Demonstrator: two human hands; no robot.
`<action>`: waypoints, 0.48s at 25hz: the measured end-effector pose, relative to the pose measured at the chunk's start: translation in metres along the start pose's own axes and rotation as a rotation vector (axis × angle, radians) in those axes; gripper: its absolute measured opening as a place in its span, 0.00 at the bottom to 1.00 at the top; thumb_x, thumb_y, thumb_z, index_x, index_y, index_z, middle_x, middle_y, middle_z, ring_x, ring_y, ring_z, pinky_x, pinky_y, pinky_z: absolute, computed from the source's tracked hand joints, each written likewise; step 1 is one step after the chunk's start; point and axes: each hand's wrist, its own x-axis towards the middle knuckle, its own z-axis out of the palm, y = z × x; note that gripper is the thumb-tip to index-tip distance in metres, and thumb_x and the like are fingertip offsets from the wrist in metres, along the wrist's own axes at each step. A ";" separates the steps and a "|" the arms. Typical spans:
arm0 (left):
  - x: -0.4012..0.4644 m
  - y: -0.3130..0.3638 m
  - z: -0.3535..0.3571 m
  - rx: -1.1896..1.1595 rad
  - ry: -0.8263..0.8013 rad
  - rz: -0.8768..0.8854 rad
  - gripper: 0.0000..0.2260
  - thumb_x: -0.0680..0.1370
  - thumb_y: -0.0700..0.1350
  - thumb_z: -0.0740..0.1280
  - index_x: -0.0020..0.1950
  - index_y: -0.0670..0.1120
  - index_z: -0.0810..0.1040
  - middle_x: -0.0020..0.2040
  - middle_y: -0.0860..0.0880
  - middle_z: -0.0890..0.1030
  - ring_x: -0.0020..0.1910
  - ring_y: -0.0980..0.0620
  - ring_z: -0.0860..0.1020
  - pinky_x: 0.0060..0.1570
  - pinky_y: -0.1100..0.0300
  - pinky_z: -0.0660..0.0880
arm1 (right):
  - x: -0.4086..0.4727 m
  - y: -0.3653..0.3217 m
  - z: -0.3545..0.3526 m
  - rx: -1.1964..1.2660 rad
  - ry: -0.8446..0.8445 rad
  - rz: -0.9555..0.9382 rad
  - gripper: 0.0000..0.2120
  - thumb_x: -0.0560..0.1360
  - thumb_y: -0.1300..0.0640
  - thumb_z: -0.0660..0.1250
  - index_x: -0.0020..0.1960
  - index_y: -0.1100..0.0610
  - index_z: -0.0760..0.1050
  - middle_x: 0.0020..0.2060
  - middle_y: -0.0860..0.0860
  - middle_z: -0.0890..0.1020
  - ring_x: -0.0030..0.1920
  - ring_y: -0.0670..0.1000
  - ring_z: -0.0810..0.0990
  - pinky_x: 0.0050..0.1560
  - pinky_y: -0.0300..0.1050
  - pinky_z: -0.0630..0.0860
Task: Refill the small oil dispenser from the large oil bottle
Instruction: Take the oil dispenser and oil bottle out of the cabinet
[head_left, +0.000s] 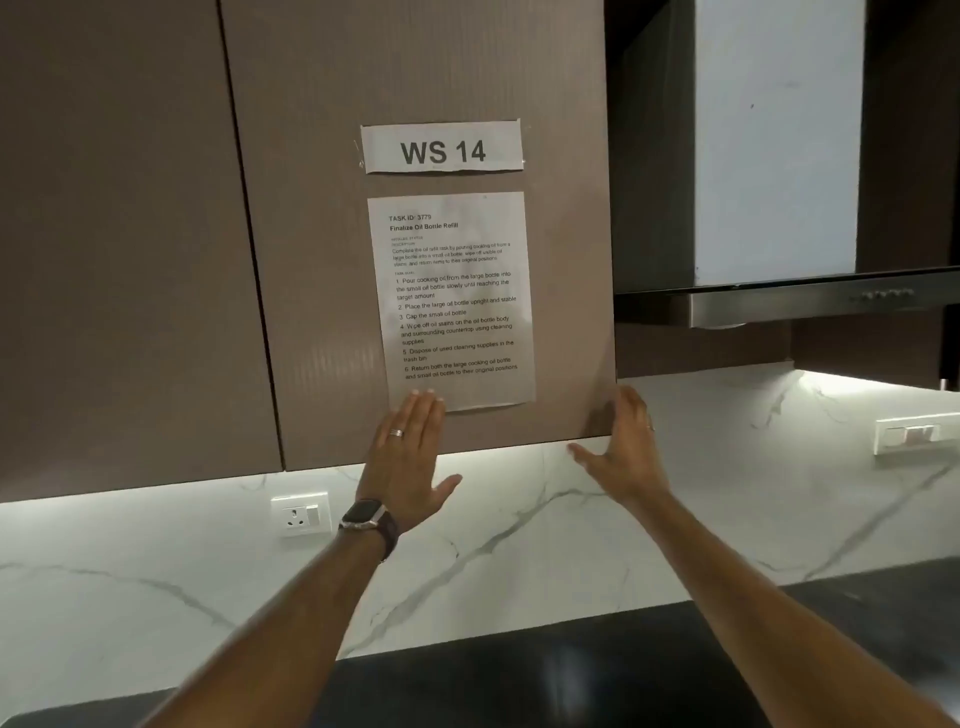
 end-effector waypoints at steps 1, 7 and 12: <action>0.005 0.009 0.007 0.029 -0.031 0.012 0.50 0.68 0.65 0.76 0.80 0.39 0.60 0.80 0.40 0.65 0.80 0.39 0.64 0.74 0.41 0.66 | 0.008 0.011 0.002 0.076 0.025 0.054 0.48 0.71 0.47 0.81 0.80 0.56 0.57 0.78 0.56 0.64 0.77 0.61 0.66 0.76 0.60 0.68; 0.038 0.043 0.042 0.093 -0.020 -0.178 0.49 0.65 0.52 0.81 0.80 0.40 0.62 0.80 0.41 0.64 0.80 0.38 0.62 0.73 0.36 0.62 | 0.043 0.056 0.023 0.273 -0.048 0.124 0.28 0.68 0.51 0.82 0.63 0.58 0.77 0.55 0.51 0.84 0.55 0.54 0.83 0.48 0.37 0.76; 0.050 0.038 0.051 0.313 0.032 -0.119 0.39 0.66 0.40 0.70 0.77 0.37 0.64 0.75 0.37 0.69 0.73 0.34 0.69 0.59 0.37 0.70 | 0.050 0.063 0.042 0.380 -0.014 0.138 0.35 0.61 0.34 0.75 0.63 0.49 0.78 0.57 0.50 0.82 0.55 0.53 0.82 0.57 0.55 0.84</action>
